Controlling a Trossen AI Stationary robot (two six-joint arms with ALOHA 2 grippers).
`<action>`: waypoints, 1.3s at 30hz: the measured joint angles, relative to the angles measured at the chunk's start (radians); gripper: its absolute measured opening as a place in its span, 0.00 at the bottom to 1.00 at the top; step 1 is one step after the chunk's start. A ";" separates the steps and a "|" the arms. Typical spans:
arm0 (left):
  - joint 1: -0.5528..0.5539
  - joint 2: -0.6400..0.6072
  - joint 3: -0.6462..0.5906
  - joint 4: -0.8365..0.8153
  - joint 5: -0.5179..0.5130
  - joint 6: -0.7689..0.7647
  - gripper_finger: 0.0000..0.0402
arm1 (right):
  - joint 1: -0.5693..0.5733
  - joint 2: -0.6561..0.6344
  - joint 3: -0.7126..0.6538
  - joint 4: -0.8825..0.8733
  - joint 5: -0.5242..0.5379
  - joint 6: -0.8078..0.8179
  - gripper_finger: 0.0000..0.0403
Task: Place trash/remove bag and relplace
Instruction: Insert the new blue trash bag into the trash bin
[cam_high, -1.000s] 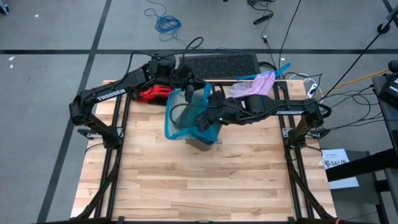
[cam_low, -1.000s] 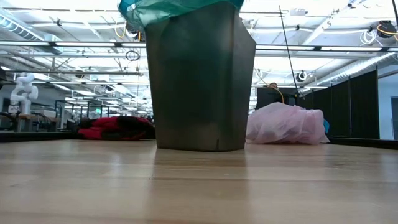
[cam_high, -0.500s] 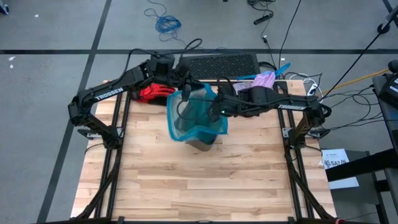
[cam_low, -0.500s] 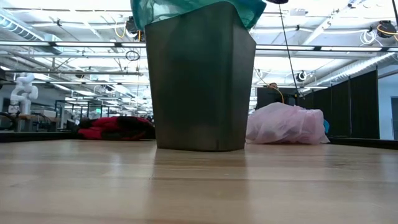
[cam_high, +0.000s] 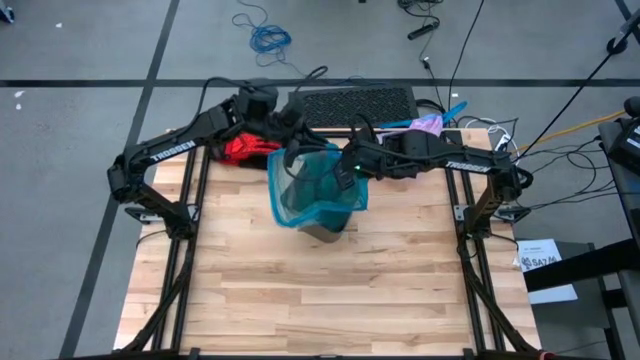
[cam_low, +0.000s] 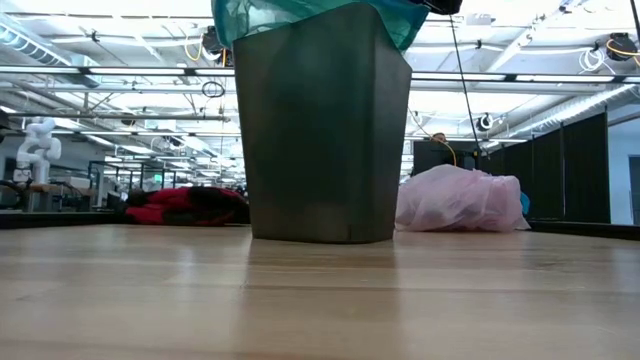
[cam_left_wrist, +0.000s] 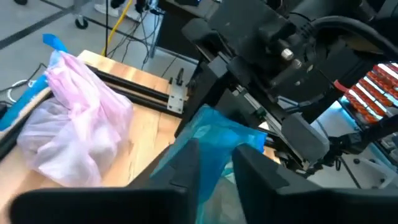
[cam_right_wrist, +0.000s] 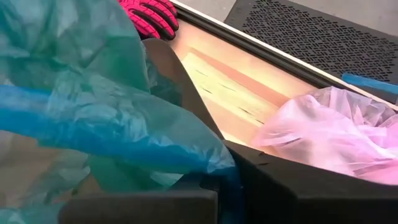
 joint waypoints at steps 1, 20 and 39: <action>0.007 -0.004 0.000 -0.001 0.000 0.001 0.25 | 0.000 0.000 0.000 0.000 0.000 -0.001 0.00; 0.127 -0.107 0.037 -0.567 -0.101 0.214 0.44 | 0.000 -0.003 0.000 -0.021 -0.007 -0.008 0.00; 0.185 0.042 -0.098 -0.460 -0.053 0.259 0.00 | -0.152 0.010 -0.011 -0.095 -0.141 -0.047 0.00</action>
